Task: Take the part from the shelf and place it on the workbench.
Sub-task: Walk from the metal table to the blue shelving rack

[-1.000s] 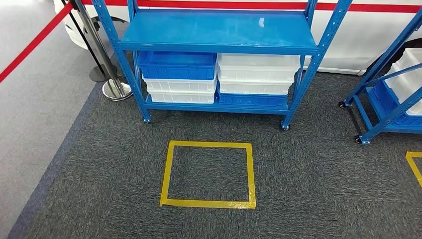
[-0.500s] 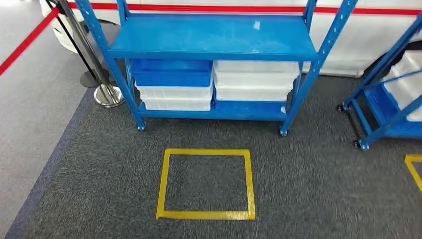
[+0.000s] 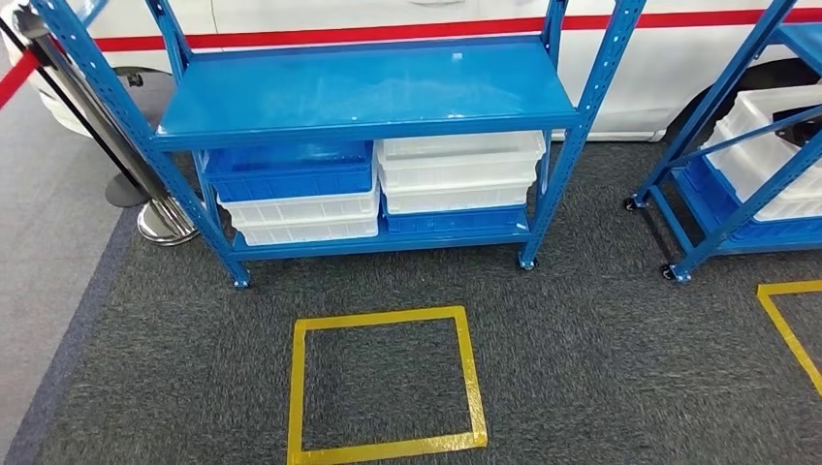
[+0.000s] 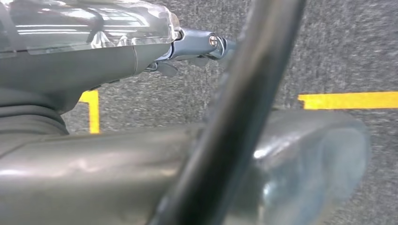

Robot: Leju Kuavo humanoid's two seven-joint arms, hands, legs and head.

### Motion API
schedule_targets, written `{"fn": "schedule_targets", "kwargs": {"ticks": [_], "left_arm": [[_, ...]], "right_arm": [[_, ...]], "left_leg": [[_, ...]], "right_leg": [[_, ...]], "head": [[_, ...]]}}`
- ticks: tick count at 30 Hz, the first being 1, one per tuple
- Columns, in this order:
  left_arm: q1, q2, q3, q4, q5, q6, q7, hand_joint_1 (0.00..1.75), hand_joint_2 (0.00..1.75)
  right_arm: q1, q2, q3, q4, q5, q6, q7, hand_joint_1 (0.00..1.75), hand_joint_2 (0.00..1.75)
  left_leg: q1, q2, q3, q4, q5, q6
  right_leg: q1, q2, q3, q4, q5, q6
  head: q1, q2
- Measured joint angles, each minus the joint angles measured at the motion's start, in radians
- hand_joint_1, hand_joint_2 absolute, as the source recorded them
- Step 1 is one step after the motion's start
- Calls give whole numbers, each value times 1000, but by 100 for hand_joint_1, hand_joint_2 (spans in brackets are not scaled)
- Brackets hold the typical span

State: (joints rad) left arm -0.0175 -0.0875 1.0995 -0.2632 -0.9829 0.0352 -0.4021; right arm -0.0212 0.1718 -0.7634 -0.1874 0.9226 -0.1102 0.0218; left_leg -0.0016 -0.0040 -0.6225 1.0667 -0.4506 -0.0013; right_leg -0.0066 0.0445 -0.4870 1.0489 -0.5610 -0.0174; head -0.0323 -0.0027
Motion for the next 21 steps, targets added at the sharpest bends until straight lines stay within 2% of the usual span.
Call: {"fn": "schedule_targets", "kwargs": {"ticks": [2,4,5,7,8,9,10,12,13,14,15,16,18,19,21], "left_arm": [[0,0,1,0,-1,-1,1,0,0],[-6,1,2,0,-3,-2,1,0,0],[-8,1,3,0,-4,-2,1,0,0],[-8,1,4,0,-8,-2,1,0,0],[-8,1,5,0,-10,-2,1,0,0],[-7,1,6,0,-11,-2,1,0,0],[-7,1,7,0,-12,-2,1,0,0],[-5,0,10,0,-13,-2,1,0,0],[-5,0,12,0,-13,-2,1,0,0],[-6,0,13,0,-13,-2,1,0,0],[-7,-1,14,0,-13,-2,1,0,0],[-9,-1,15,0,-14,-2,1,0,0],[-10,-1,16,0,-14,-2,1,0,0],[-11,-1,16,0,-14,-2,1,0,0],[-12,0,17,0,-14,-2,1,0,0]], "right_arm": [[-6,1,-1,0,-1,-2,-2,0,0],[-7,1,-2,0,6,-4,-4,0,0],[-7,1,-2,0,10,-4,-4,0,0],[-8,1,-2,0,12,-4,-4,0,0],[-8,1,-2,0,13,-4,-5,0,0],[-7,1,-2,0,13,-3,-5,0,0],[-5,1,-2,0,14,-3,-5,0,0],[-1,1,-2,0,15,-2,-5,0,0],[0,0,-2,0,15,-2,-5,0,0],[0,0,-2,0,15,-2,-5,0,0],[-1,-1,-2,0,16,-2,-5,0,0],[-2,-1,-2,-1,16,-2,-6,0,0],[-2,0,-2,-1,17,-2,-6,0,0],[-2,0,-2,-1,17,-2,-6,0,0],[-3,1,-2,-1,17,0,-6,0,0]], "left_leg": [[0,2,19,-10,-5,15],[3,4,41,-23,-10,30],[4,5,49,-27,-14,36],[3,7,61,-29,-26,42],[3,8,69,-29,-34,42],[3,8,78,-29,-42,41],[3,8,90,-29,-52,40],[3,8,116,-29,-72,36],[2,8,126,-29,-81,32],[1,9,131,-29,-90,26],[-1,10,138,-28,-95,20],[-3,11,145,-27,-98,13],[-3,12,157,-17,-104,2],[-2,11,152,2,-111,-3],[3,10,104,91,-144,-14]], "right_leg": [[0,-1,11,7,-5,11],[0,-15,-4,55,-14,19],[0,-22,-32,103,-31,23],[0,-32,-112,214,-77,30],[-1,-33,-148,252,-91,32],[-1,-35,-172,262,-87,33],[-1,-36,-180,240,-60,31],[4,-41,-163,126,40,21],[8,-45,-153,75,71,15],[13,-47,-146,40,89,7],[16,-48,-144,24,93,1],[17,-46,-139,19,84,-5],[11,-42,-115,4,88,-17],[8,-41,-101,-2,84,-22],[6,-40,-80,-9,75,-29]], "head": [[0,0],[0,0],[0,0],[0,0],[0,0],[0,0],[0,0],[0,0],[0,0],[0,0],[0,0],[0,0],[1,0],[0,0],[0,0]]}}
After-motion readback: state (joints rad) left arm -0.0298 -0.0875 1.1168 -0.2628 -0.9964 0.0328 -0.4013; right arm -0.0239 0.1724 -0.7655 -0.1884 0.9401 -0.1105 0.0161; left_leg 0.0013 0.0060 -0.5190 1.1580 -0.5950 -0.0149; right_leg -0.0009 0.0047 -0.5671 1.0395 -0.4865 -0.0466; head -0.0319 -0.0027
